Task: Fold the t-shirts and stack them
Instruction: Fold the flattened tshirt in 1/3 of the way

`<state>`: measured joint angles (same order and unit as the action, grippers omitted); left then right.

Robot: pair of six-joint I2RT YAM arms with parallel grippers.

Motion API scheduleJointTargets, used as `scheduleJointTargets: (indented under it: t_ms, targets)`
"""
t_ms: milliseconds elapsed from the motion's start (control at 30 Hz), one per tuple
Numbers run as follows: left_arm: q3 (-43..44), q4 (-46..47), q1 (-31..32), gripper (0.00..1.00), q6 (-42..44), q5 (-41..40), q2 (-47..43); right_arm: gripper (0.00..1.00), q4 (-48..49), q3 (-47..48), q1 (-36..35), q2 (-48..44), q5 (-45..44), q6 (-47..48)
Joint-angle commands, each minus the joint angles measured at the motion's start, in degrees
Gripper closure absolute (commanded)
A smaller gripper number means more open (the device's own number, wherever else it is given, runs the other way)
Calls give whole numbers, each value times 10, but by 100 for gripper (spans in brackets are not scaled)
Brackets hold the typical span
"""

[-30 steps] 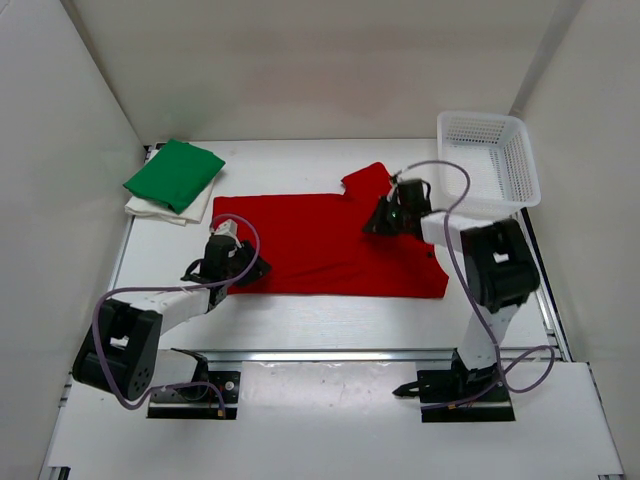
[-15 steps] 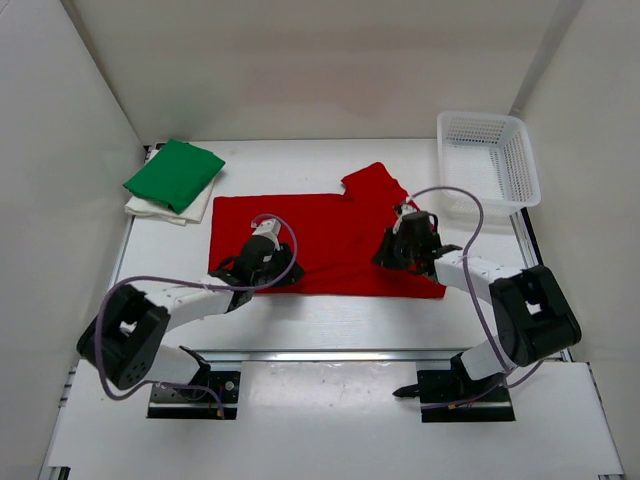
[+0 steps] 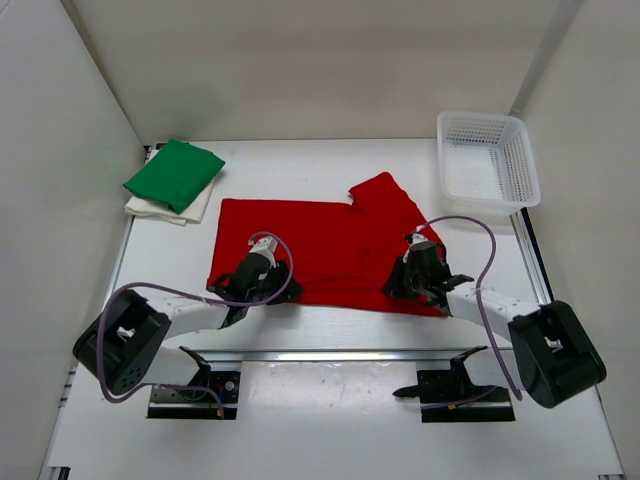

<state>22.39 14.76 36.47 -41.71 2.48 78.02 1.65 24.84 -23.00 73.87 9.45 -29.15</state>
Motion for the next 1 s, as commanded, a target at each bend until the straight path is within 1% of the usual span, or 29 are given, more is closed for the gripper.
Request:
scheduleJointTargets:
  t_ms: [0, 33, 67, 100, 133, 167, 233, 267, 300, 333, 367, 400, 433, 467, 500, 533, 567, 600, 667, 767, 800, 833, 967]
  targets:
    - [-26, -49, -2, 47, -13, 13, -23, 100, -80, -23, 1, -33, -23, -3]
    - [-11, -53, -9, 47, -11, 18, -25, 99, -78, -5, 21, -42, -16, 1]
    - [17, -59, -19, 46, -4, 17, -27, 93, -76, 5, 26, -43, -6, 5]
    - [35, -76, -31, 45, 0, 21, -30, 86, -82, 33, 36, -47, -1, 15]
    - [72, -90, -36, 45, 9, 13, -32, 80, -87, 63, 36, -51, 1, 20]
    - [109, -97, -54, 44, 18, 13, -32, 77, -86, 78, 42, -52, 1, 22]
    - [155, -98, -110, 44, 26, 13, -17, 65, -78, 119, 41, -50, 3, 31]
    - [179, -95, -129, 43, 23, 30, -7, 63, -77, 131, 34, -40, -1, 43]
    - [205, -96, -180, 44, 12, 46, 20, 61, -77, 138, 32, -27, -3, 48]
    - [216, -94, -225, 44, 8, 68, 51, 61, -77, 145, 18, -22, -1, 53]
    - [250, -104, -245, 44, 8, 57, 70, 62, -75, 142, 8, -10, 0, 57]
    - [287, -115, -271, 46, 23, 50, 102, 63, -57, 133, 1, -4, 1, 56]
    - [308, -139, -287, 48, 35, 26, 145, 63, -37, 125, -13, 1, 11, 56]
    - [358, -182, -300, 51, 54, 3, 185, 63, -23, 116, -22, 2, 13, 49]
    - [406, -202, -307, 53, 73, -11, 208, 63, -22, 107, -28, 7, 18, 53]
    - [453, -233, -319, 56, 95, -14, 242, 65, -7, 106, -37, 18, 24, 54]
    - [468, -256, -327, 57, 98, -24, 268, 65, -2, 104, -49, 20, 28, 58]
    - [501, -265, -335, 56, 114, -41, 292, 66, 2, 102, -55, 29, 36, 63]
    - [550, -281, -346, 57, 140, -69, 322, 67, 12, 96, -63, 40, 44, 63]
    - [604, -314, -364, 58, 162, -83, 371, 67, 35, 84, -67, 47, 63, 61]
    - [608, -323, -363, 58, 163, -88, 387, 67, 44, 79, -65, 51, 66, 62]
    - [623, -326, -385, 57, 165, -87, 397, 68, 48, 78, -63, 51, 75, 64]
    - [630, -317, -390, 57, 168, -87, 409, 68, 58, 72, -60, 65, 92, 66]
